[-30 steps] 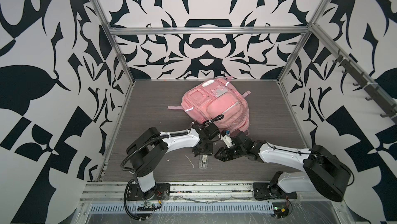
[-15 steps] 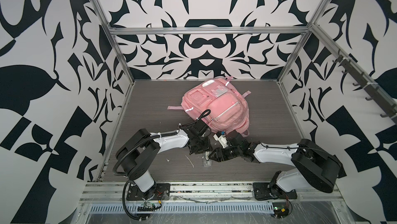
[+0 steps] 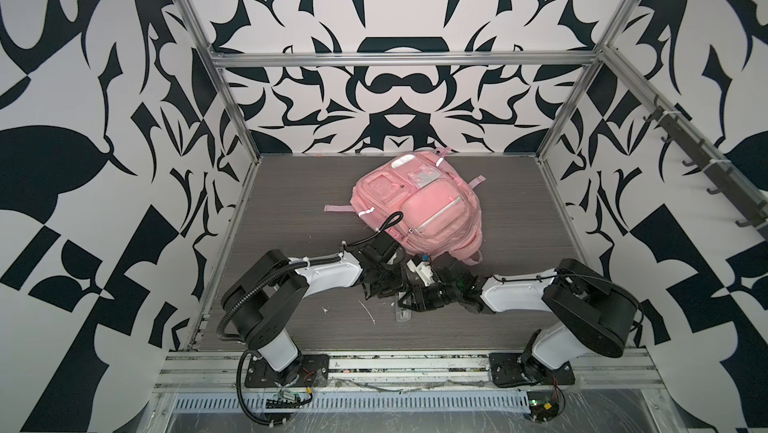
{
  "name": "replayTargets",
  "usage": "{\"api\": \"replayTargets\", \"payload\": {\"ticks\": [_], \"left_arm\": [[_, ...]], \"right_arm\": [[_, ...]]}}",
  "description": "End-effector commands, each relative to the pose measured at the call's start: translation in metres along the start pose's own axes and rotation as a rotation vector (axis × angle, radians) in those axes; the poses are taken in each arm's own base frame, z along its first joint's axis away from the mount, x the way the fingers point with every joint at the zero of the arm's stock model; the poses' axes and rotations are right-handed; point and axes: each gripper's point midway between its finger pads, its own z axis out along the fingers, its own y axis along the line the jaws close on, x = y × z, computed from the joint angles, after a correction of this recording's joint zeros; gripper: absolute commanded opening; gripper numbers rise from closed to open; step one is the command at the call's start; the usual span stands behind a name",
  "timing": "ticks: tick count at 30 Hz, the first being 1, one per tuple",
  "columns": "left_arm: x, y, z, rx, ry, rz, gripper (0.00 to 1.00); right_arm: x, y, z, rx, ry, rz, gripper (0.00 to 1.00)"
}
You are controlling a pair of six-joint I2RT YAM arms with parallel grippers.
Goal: Pack the student bag
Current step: 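Grasp the clear pencil case with the right gripper while left gripper steadies it, then lift the pencil case upright with the right gripper while left moves to the backpack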
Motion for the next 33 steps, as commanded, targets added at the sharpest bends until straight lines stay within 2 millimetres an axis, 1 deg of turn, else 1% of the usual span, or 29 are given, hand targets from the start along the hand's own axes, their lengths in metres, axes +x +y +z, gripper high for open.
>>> {"api": "replayTargets", "payload": {"ticks": [1, 4, 6, 8, 9, 12, 16, 18, 20, 23, 26, 28, 33], "left_arm": [[0.009, 0.018, 0.001, -0.040, 0.026, -0.029, 0.51], [0.008, 0.021, 0.000, -0.049, 0.026, -0.028, 0.58], [0.005, 0.023, -0.004, -0.062, 0.018, -0.022, 0.61], [0.000, 0.025, -0.012, -0.073, 0.002, -0.009, 0.62], [-0.004, 0.027, -0.018, -0.081, -0.012, -0.003, 0.62], [-0.020, 0.030, -0.043, -0.110, -0.077, 0.031, 0.63], [-0.042, 0.023, -0.083, -0.159, -0.182, 0.120, 0.63], [-0.051, 0.018, -0.097, -0.187, -0.222, 0.166, 0.63], [-0.059, 0.013, -0.107, -0.208, -0.254, 0.209, 0.63], [-0.072, 0.004, -0.118, -0.236, -0.293, 0.249, 0.60], [-0.085, -0.007, -0.125, -0.243, -0.332, 0.291, 0.58], [-0.095, -0.013, -0.128, -0.256, -0.352, 0.324, 0.56], [-0.112, -0.030, -0.127, -0.264, -0.368, 0.382, 0.53]], "right_arm": [[-0.017, 0.019, -0.001, -0.042, -0.045, -0.047, 0.28], [-0.018, 0.021, -0.001, -0.041, -0.045, -0.046, 0.23], [-0.019, 0.022, -0.003, -0.041, -0.047, -0.048, 0.22], [-0.020, 0.024, -0.005, -0.041, -0.051, -0.050, 0.21], [-0.021, 0.025, -0.006, -0.038, -0.053, -0.054, 0.21], [-0.024, 0.026, -0.009, -0.026, -0.063, -0.061, 0.20], [-0.031, 0.023, -0.015, -0.010, -0.088, -0.055, 0.16], [-0.038, 0.023, -0.022, -0.010, -0.110, -0.050, 0.14], [-0.048, 0.023, -0.030, -0.010, -0.139, -0.044, 0.12], [-0.064, 0.020, -0.048, -0.004, -0.189, -0.029, 0.10], [-0.081, 0.016, -0.073, 0.005, -0.250, -0.009, 0.08], [-0.092, 0.014, -0.093, -0.003, -0.297, 0.007, 0.06], [-0.117, 0.007, -0.145, 0.026, -0.424, 0.034, 0.04]]}}
